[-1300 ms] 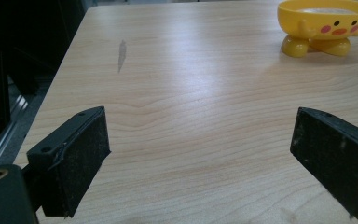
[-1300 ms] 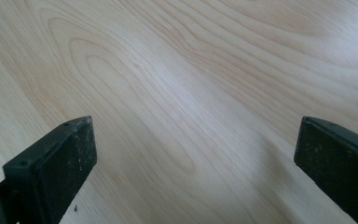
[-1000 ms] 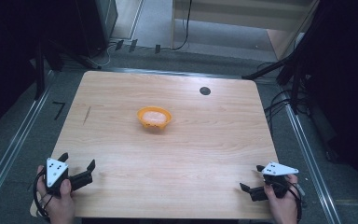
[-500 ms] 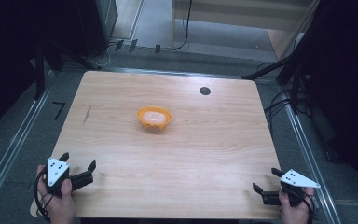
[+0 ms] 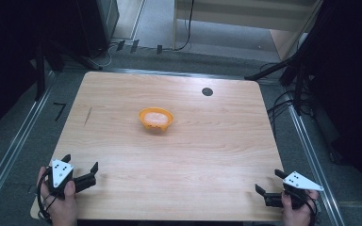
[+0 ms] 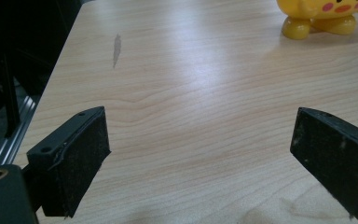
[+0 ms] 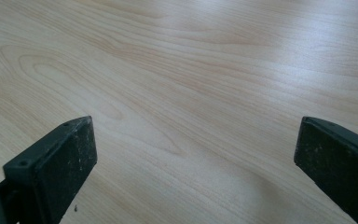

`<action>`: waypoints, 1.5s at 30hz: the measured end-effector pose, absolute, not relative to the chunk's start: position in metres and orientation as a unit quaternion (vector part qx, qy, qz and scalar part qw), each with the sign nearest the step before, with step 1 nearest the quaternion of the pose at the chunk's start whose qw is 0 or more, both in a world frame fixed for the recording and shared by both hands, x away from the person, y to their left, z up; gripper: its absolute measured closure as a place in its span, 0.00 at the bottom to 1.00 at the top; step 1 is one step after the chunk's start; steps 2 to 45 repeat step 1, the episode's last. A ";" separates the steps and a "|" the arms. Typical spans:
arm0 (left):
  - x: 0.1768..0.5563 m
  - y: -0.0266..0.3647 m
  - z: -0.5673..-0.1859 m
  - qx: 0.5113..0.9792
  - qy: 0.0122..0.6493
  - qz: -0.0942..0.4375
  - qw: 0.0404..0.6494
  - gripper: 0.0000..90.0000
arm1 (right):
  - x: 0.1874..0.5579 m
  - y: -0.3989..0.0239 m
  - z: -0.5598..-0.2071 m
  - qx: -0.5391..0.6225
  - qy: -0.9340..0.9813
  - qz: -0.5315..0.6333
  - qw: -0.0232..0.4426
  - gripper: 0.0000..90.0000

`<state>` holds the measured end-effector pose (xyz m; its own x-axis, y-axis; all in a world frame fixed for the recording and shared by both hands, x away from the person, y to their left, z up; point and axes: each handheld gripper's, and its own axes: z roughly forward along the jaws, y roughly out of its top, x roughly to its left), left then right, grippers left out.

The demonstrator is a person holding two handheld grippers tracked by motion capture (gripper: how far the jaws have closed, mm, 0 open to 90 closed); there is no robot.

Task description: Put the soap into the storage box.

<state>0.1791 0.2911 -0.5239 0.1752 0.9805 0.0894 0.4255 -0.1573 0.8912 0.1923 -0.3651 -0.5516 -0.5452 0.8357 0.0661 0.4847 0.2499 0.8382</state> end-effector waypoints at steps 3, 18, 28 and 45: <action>0.179 0.291 -0.524 0.667 0.527 0.366 0.379 0.06 | 0.192 -0.365 -0.552 0.432 0.764 0.434 0.202 0.00; 0.179 0.291 -0.524 0.667 0.527 0.366 0.379 0.06 | 0.192 -0.365 -0.552 0.432 0.764 0.434 0.202 0.00; 0.179 0.291 -0.524 0.667 0.527 0.366 0.379 0.06 | 0.192 -0.365 -0.552 0.432 0.764 0.434 0.202 0.00; 0.179 0.291 -0.524 0.667 0.527 0.366 0.379 0.06 | 0.192 -0.365 -0.552 0.432 0.764 0.434 0.202 0.00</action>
